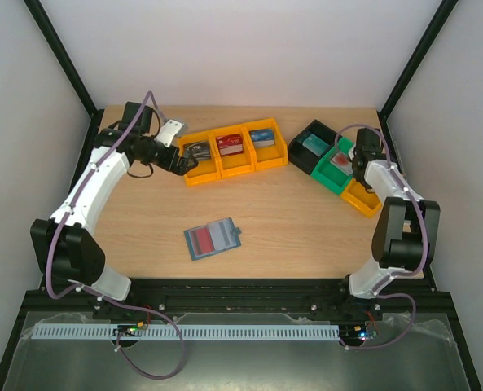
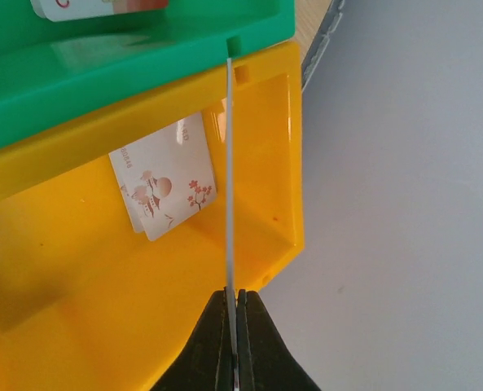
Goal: Take the credit cards out of the card holder
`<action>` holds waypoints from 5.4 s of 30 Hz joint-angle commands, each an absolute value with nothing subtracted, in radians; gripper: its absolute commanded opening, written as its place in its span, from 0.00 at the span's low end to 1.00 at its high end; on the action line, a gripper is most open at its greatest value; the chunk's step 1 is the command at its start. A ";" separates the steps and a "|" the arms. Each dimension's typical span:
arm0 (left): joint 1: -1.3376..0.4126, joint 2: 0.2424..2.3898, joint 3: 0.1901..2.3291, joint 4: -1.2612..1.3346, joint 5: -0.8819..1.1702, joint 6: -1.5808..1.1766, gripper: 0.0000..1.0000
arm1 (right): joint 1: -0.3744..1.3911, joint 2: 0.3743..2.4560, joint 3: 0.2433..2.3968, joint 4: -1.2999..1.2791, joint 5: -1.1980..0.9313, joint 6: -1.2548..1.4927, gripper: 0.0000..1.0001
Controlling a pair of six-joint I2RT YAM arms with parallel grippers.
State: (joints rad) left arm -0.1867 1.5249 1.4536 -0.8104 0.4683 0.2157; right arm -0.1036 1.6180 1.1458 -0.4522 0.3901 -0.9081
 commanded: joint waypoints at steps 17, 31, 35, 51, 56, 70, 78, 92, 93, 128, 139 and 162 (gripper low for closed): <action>-0.198 1.560 1.485 -0.893 0.516 0.246 1.00 | -0.167 1.762 1.129 -0.361 0.465 -0.898 0.02; -0.198 1.568 1.483 -0.896 0.512 0.251 1.00 | -0.166 1.772 1.103 -0.296 0.436 -0.881 0.52; -0.198 1.569 1.482 -0.894 0.515 0.252 0.99 | -0.166 1.753 1.101 -0.308 0.420 -0.875 0.67; -0.198 1.554 1.473 -0.897 0.526 0.256 1.00 | -0.167 1.629 1.104 -0.219 0.359 -0.773 0.93; -0.197 1.545 1.461 -0.889 0.526 0.255 0.99 | -0.169 1.522 1.113 -0.064 0.477 -0.612 0.99; -0.198 1.538 1.446 -0.882 0.538 0.253 1.00 | -0.170 1.398 1.245 -0.421 0.402 0.380 0.11; -0.206 1.540 1.439 -0.878 0.543 0.256 0.99 | -0.170 1.514 1.162 -0.503 0.267 0.463 0.02; -0.215 1.545 1.430 -0.880 0.530 0.262 0.99 | -0.200 1.720 1.103 -0.464 0.110 0.490 0.02; -0.215 1.546 1.431 -0.881 0.528 0.262 0.99 | -0.202 1.731 1.100 -0.464 0.113 0.486 0.02; -0.226 1.561 1.433 -0.885 0.495 0.269 0.99 | -0.232 1.852 1.173 -0.301 0.127 0.536 0.02; -0.228 1.571 1.435 -0.886 0.487 0.270 0.99 | -0.289 1.869 1.105 -0.176 0.033 0.673 0.02; -0.230 1.575 1.432 -0.885 0.479 0.270 0.99 | -0.318 1.819 1.063 0.037 0.043 0.859 0.02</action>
State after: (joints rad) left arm -0.2260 1.5620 1.4387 -0.8742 0.4816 0.2607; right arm -0.3119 1.8492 1.0523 -0.0021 0.0204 0.8410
